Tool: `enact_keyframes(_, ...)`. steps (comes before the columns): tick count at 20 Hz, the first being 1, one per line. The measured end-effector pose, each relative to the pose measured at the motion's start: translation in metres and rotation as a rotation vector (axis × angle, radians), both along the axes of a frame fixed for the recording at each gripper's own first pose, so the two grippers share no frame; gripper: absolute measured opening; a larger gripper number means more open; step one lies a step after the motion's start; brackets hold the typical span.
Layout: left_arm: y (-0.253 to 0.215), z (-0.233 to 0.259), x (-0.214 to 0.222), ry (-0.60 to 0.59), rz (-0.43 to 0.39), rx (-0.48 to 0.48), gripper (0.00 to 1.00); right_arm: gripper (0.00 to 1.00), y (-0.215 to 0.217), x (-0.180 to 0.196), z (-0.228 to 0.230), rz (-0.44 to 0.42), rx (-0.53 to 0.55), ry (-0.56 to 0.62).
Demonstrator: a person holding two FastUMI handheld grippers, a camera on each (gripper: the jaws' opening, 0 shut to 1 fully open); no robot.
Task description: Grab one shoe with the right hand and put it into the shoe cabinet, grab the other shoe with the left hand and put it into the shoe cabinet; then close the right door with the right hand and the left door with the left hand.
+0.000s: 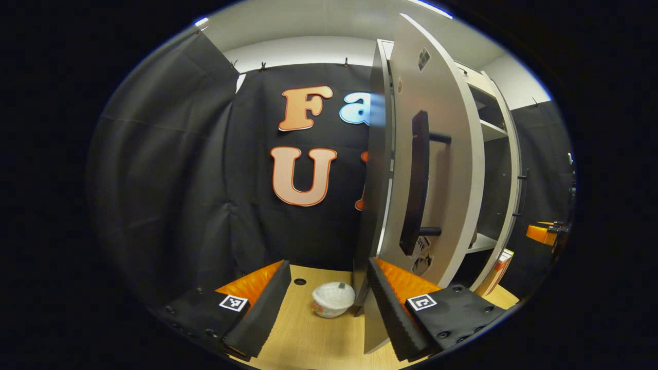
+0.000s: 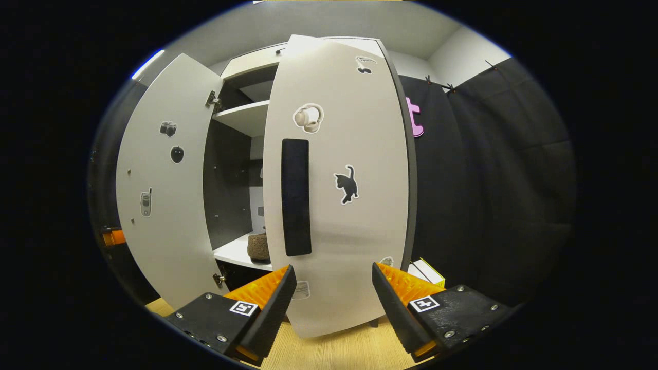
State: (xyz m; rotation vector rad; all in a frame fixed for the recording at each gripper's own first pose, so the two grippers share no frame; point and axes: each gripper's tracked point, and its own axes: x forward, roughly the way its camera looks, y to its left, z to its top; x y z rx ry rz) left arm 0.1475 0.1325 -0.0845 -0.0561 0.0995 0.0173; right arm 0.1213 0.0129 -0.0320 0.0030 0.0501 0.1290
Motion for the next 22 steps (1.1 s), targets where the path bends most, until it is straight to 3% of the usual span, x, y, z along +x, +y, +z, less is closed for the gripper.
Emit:
enact_keyframes(5, -0.025, -0.017, 0.004, 0.014, -0.060, 0.011, 0.97, 0.85, -0.005, -0.006, 0.000, -0.010, 0.006, 0.002)
enact_keyframes(6, -0.027, -0.019, 0.005, 0.015, -0.065, 0.008, 0.97, 0.92, -0.006, -0.008, 0.000, -0.012, 0.007, 0.001)
enact_keyframes(15, -0.046, -0.022, 0.000, 0.043, -0.108, 0.006, 0.97, 0.92, -0.025, -0.023, 0.009, -0.022, 0.010, -0.011)
enact_keyframes(22, -0.117, -0.023, -0.004, 0.041, -0.223, 0.027, 0.96, 0.92, -0.035, -0.038, 0.017, -0.007, -0.002, -0.036)
